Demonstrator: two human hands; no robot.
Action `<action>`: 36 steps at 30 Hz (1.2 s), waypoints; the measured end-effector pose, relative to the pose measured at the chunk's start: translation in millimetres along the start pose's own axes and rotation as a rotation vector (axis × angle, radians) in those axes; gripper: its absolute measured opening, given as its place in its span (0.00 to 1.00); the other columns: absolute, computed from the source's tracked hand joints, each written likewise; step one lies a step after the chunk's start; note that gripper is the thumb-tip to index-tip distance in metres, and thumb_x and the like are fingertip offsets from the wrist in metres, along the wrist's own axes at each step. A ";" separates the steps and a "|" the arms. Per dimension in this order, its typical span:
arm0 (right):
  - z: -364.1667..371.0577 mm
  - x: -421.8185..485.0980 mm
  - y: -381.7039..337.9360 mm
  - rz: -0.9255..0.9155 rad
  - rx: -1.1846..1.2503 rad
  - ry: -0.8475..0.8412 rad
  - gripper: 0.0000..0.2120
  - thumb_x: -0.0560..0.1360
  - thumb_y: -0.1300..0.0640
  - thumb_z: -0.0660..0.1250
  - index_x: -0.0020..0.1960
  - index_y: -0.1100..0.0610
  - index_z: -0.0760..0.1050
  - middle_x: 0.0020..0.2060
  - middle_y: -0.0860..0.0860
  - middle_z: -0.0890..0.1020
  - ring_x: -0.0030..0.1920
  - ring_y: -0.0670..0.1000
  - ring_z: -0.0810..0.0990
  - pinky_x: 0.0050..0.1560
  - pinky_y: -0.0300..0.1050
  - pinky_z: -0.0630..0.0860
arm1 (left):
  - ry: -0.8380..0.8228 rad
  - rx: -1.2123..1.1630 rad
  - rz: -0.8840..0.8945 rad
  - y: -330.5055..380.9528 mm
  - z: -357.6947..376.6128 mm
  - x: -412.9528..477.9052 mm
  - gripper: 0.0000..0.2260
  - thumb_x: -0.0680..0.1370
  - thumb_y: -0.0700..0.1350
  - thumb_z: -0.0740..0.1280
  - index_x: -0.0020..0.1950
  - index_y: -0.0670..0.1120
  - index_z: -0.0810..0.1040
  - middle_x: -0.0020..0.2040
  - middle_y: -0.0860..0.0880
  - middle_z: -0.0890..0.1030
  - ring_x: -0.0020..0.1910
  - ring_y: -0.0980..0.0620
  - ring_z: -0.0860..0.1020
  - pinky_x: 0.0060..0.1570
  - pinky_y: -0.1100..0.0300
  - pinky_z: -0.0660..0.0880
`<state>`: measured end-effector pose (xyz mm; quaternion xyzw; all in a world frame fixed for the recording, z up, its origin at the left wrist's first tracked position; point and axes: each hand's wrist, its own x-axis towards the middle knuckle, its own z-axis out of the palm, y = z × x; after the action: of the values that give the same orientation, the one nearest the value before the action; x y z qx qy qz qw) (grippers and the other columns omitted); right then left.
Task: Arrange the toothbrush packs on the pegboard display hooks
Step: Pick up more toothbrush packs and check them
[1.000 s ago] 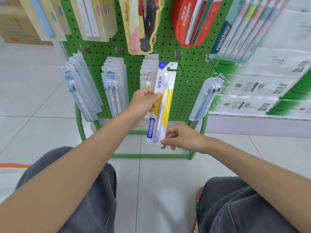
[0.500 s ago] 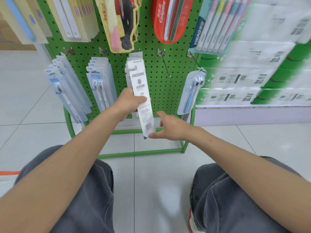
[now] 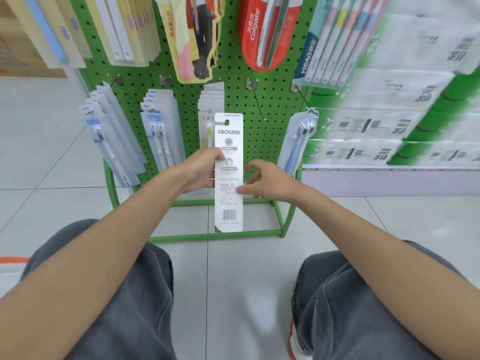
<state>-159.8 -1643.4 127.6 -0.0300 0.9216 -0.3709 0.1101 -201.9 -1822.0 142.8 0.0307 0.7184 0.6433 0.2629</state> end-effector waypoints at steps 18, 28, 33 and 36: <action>-27.4 -1.2 -14.6 -0.067 0.449 0.404 0.15 0.82 0.55 0.62 0.49 0.67 0.78 0.37 0.53 0.80 0.27 0.45 0.76 0.32 0.40 0.70 | -0.202 0.136 -0.049 0.6 4.8 0.3 0.15 0.83 0.40 0.51 0.67 0.43 0.71 0.58 0.43 0.83 0.60 0.46 0.80 0.63 0.45 0.73; -15.6 -2.6 -22.0 -0.120 0.506 0.439 0.10 0.77 0.48 0.68 0.52 0.54 0.79 0.42 0.51 0.84 0.41 0.47 0.81 0.45 0.42 0.79 | -0.230 0.371 0.109 2.5 9.7 -4.4 0.10 0.84 0.41 0.57 0.58 0.49 0.77 0.58 0.49 0.81 0.59 0.51 0.79 0.60 0.54 0.75; -12.2 -0.2 -26.7 -0.101 0.364 0.378 0.10 0.74 0.51 0.70 0.51 0.56 0.75 0.48 0.50 0.81 0.50 0.53 0.79 0.55 0.51 0.77 | -0.120 0.553 0.382 -5.5 25.3 -4.2 0.17 0.80 0.38 0.67 0.68 0.48 0.73 0.59 0.53 0.79 0.58 0.59 0.77 0.61 0.70 0.70; -17.3 0.3 -27.0 -0.130 0.443 0.327 0.04 0.77 0.61 0.66 0.45 0.53 0.75 0.42 0.49 0.80 0.44 0.50 0.79 0.51 0.48 0.77 | -0.066 0.434 0.403 -2.6 24.0 -1.7 0.20 0.76 0.39 0.71 0.65 0.53 0.72 0.52 0.58 0.79 0.51 0.69 0.75 0.47 0.80 0.69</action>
<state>-164.6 -1651.2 158.3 -0.0043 0.8198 -0.5695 -0.0601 -189.6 -1801.4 140.1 0.2491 0.8096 0.5127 0.1403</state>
